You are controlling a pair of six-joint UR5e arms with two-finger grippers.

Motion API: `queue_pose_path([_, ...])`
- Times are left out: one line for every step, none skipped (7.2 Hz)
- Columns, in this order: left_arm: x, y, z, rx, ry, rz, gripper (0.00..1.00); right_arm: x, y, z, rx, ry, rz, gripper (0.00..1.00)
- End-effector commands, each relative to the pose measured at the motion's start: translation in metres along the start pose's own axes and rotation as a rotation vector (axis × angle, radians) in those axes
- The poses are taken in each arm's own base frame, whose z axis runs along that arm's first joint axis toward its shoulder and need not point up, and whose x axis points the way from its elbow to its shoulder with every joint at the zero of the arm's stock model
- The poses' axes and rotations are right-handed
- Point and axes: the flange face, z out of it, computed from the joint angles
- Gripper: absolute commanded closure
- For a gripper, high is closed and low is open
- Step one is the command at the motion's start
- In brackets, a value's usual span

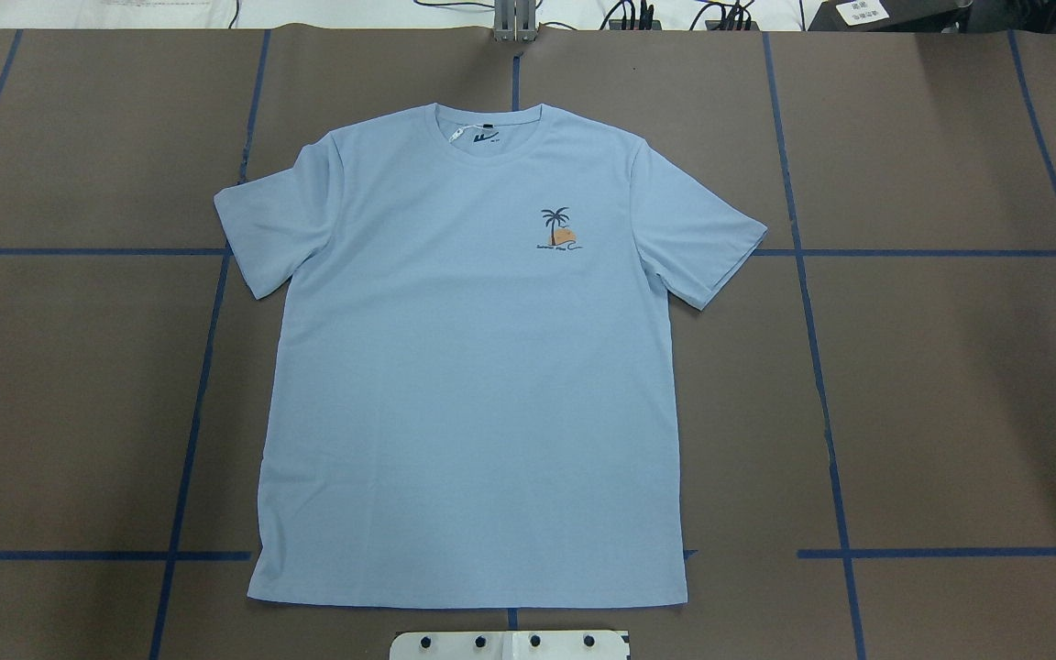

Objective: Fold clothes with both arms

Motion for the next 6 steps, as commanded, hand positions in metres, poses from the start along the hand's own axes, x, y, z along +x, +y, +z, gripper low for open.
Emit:
queue_pose_path([0.003, -0.001, -0.002, 0.005, 0.009, 0.005, 0.00, 0.000, 0.000, 0.000, -0.001, -0.001, 0.001, 0.00])
queue_pose_path([0.005, 0.000, -0.002, 0.007, 0.033, 0.009, 0.00, -0.002, -0.002, -0.001, 0.004, -0.002, -0.005, 0.00])
queue_pose_path([0.009, -0.001, -0.004, 0.013, 0.056, 0.019, 0.00, -0.004, -0.003, -0.003, 0.007, -0.002, -0.017, 0.00])
queue_pose_path([0.013, -0.006, -0.009, 0.044, 0.037, 0.054, 0.00, -0.007, -0.005, -0.003, 0.009, -0.003, -0.015, 0.00])
queue_pose_path([0.013, -0.006, -0.010, 0.093, 0.018, 0.108, 0.00, -0.017, -0.021, -0.011, 0.031, -0.009, -0.037, 0.00])
queue_pose_path([0.012, -0.011, -0.010, 0.107, 0.016, 0.115, 0.00, -0.032, -0.037, -0.022, 0.068, -0.025, -0.080, 0.00])
